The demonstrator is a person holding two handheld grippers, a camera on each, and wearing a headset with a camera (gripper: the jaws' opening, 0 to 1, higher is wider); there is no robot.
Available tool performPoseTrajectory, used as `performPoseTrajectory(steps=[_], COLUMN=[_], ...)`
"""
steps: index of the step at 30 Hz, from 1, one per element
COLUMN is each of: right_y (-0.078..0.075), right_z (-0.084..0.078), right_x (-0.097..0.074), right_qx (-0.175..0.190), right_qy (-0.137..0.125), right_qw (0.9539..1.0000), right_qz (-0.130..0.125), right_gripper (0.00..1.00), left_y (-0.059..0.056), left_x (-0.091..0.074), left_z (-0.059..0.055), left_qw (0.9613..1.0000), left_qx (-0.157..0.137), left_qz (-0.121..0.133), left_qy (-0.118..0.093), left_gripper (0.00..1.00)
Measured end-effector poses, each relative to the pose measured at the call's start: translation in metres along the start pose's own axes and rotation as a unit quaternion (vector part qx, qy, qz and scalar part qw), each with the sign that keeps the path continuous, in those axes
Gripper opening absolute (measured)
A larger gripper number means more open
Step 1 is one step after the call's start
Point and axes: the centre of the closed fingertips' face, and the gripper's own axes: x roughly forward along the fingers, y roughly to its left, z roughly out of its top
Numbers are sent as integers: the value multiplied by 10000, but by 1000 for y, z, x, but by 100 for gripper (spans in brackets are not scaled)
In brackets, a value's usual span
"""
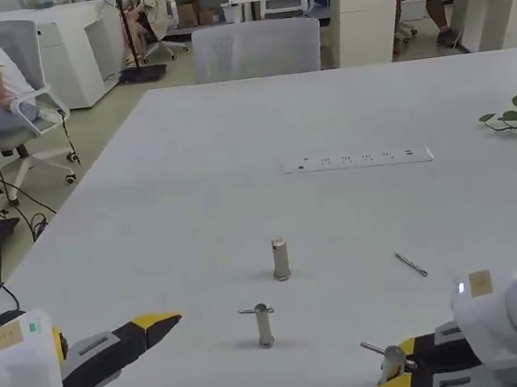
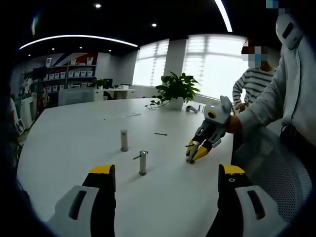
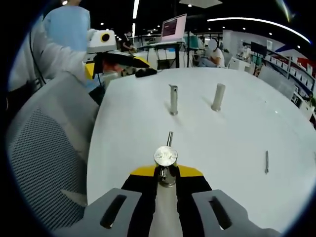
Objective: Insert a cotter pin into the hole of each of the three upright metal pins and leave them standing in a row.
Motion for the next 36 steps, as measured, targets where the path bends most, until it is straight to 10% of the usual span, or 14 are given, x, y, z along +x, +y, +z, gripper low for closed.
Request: performPoseTrajectory(steps=[36], right_y=[-32], right_z=[47], right_x=[28], right_qx=[-1328], right_qy=[29], right_qw=[9834], right_qz=[1239], right_gripper=[14], left_y=[1], left_x=[-1], left_z=[3], left_qw=[10000], left_qx=[-9], left_qz=[-53], left_qy=[-41], left_gripper=[85])
